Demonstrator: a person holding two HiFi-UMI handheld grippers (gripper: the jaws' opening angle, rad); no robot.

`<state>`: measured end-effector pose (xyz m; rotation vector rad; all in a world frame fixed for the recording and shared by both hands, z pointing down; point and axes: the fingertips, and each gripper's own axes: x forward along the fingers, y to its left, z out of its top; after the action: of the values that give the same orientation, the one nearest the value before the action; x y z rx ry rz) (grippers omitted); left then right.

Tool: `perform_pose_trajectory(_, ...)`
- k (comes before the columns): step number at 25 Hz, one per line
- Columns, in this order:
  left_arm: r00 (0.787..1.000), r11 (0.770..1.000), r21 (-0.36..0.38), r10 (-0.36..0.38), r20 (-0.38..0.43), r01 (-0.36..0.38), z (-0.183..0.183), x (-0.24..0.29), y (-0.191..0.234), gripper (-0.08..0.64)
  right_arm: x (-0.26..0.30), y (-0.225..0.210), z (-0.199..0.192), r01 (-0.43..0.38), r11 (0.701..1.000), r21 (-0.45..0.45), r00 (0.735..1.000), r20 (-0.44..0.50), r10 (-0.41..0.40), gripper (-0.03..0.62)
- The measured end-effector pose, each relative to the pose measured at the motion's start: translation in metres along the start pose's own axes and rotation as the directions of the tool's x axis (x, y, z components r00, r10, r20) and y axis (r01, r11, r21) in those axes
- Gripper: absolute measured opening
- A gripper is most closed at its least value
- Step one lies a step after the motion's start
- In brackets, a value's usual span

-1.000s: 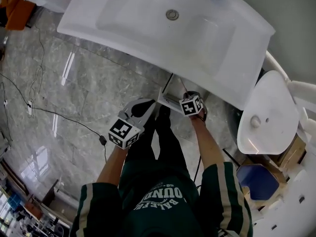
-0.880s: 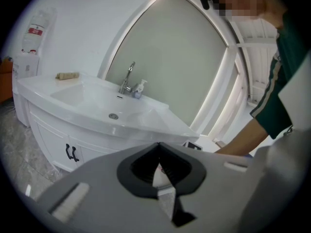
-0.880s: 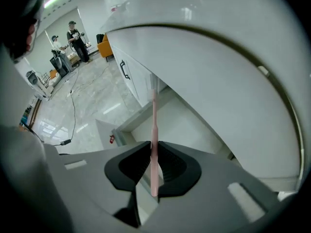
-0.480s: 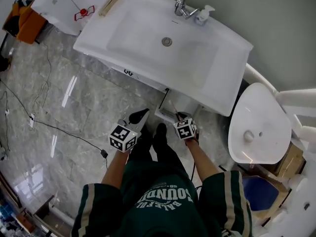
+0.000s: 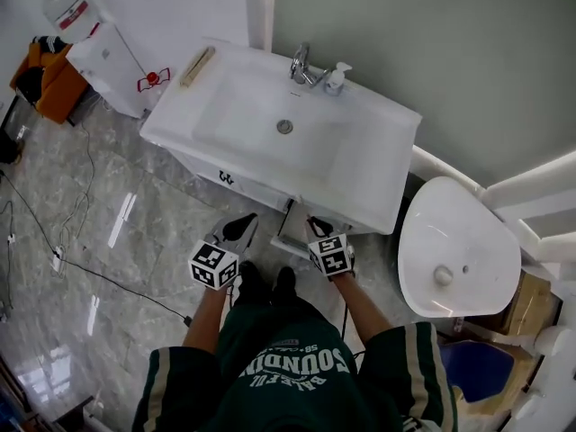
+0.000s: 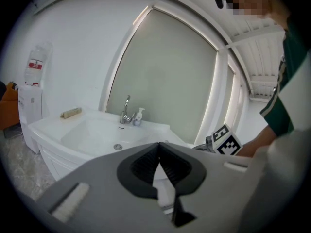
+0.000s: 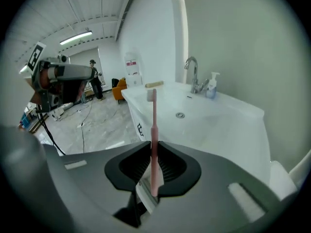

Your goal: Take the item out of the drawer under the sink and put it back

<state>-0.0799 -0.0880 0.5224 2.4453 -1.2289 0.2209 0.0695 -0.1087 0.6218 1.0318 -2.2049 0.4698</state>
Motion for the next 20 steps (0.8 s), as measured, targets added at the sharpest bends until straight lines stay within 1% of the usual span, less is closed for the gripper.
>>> perform_pose_trajectory(4,0.999,1.000,0.022,0.009,0.042,-0.010,0.023,-0.004,-0.002,0.049,-0.026,-0.009,0.039,0.015,1.000,0.007,0.994,0.106,-0.015,0.051)
perform_pose_trajectory(7,0.997,0.999,0.044,0.002,0.074,-0.005,0.042,-0.007,-0.006,0.049,-0.050,-0.017,0.068,0.031,1.000,-0.002,0.982,0.186,-0.030,0.051)
perform_pose_trajectory(11,0.991,0.997,0.071,0.003,0.132,-0.012,0.076,-0.008,-0.005,0.049,-0.082,-0.033,0.109,0.062,0.998,0.001,0.957,0.285,-0.060,0.051)
perform_pose_trajectory(14,0.989,0.996,0.092,0.004,0.148,-0.018,0.089,-0.009,-0.004,0.049,-0.105,-0.039,0.133,0.078,0.997,0.011,0.932,0.354,-0.077,0.051)
perform_pose_trajectory(17,0.987,0.995,0.103,-0.001,0.158,-0.016,0.098,-0.004,-0.004,0.049,-0.117,-0.044,0.148,0.093,0.996,0.005,0.915,0.394,-0.087,0.051)
perform_pose_trajectory(20,0.988,0.992,0.127,-0.015,0.156,-0.005,0.103,0.003,-0.009,0.049,-0.121,-0.047,0.152,0.102,0.995,-0.009,0.910,0.404,-0.090,0.051)
